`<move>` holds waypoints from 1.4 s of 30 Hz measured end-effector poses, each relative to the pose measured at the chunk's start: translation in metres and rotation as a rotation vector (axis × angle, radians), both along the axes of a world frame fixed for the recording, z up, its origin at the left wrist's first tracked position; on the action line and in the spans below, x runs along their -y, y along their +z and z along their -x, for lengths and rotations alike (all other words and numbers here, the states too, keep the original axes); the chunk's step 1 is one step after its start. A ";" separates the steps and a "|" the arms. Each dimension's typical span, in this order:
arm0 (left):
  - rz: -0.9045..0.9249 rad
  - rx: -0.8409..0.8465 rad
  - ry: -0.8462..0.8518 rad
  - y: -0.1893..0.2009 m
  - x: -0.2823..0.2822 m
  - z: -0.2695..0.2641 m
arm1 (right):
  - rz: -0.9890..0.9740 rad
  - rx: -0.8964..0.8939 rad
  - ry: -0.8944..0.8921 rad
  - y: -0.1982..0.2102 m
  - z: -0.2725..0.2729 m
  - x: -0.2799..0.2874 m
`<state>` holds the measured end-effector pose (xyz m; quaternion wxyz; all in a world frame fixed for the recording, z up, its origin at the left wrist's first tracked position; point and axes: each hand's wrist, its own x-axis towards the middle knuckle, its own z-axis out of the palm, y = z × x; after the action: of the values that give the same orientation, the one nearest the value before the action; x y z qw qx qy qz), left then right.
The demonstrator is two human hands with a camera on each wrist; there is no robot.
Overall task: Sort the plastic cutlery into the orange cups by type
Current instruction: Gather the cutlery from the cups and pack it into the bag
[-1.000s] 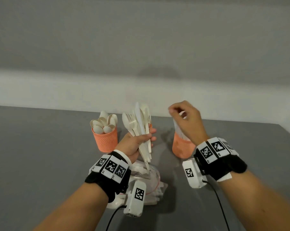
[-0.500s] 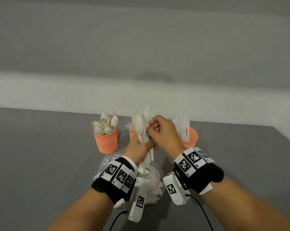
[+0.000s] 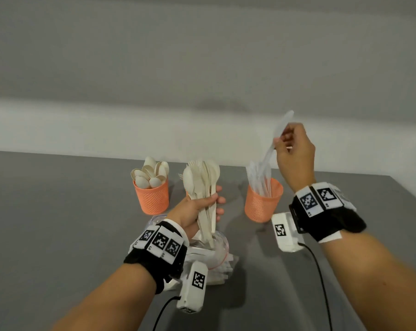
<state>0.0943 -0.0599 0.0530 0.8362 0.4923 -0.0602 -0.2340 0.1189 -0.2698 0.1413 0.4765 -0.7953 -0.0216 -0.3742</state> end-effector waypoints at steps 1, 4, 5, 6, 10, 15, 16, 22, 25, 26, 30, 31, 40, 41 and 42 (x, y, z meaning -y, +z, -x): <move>0.031 -0.007 -0.010 0.002 0.000 0.000 | 0.040 -0.049 -0.032 -0.013 -0.002 0.008; 0.070 -0.023 -0.018 0.005 0.001 -0.001 | 0.164 -0.273 -0.110 -0.061 -0.012 0.024; 0.088 -0.027 -0.027 0.006 0.002 -0.001 | 0.218 -0.358 -0.119 -0.076 -0.016 0.028; 0.109 -0.031 -0.038 0.007 0.002 -0.001 | 0.279 -0.432 -0.119 -0.087 -0.019 0.030; 0.150 -0.028 -0.066 0.008 0.004 -0.001 | 0.508 -0.582 -0.156 -0.093 -0.017 0.030; 0.118 -0.020 -0.043 0.007 0.003 -0.004 | 0.273 -0.096 0.003 -0.045 0.008 -0.010; 0.093 -0.010 -0.020 0.007 0.004 -0.002 | 0.228 -0.047 0.145 -0.034 0.016 -0.023; 0.033 0.135 0.064 0.017 0.010 0.008 | 0.445 -0.265 0.480 -0.029 0.039 -0.082; 0.018 0.130 0.018 0.021 0.005 0.013 | 0.408 -0.263 0.393 -0.038 0.040 -0.089; 0.019 0.129 -0.011 0.022 0.003 0.015 | 0.397 -0.279 0.372 -0.040 0.041 -0.090; 0.028 0.092 -0.076 0.025 -0.008 0.020 | 0.397 -0.405 0.342 -0.041 0.040 -0.094; 0.031 0.077 -0.079 0.024 -0.010 0.020 | 0.427 -0.420 0.339 -0.041 0.040 -0.095; 0.046 -0.041 -0.030 0.020 -0.016 0.016 | 0.132 -0.540 0.427 -0.030 0.040 -0.101; 0.044 -0.043 -0.022 0.020 -0.016 0.016 | 0.081 -0.545 0.444 -0.028 0.040 -0.100; 0.042 -0.039 -0.022 0.020 -0.017 0.015 | -0.005 -0.528 0.473 -0.025 0.040 -0.099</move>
<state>0.0789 -0.0433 0.0726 0.8448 0.4693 -0.0544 -0.2513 0.0786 -0.1708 0.1168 0.5411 -0.8364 -0.0800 -0.0349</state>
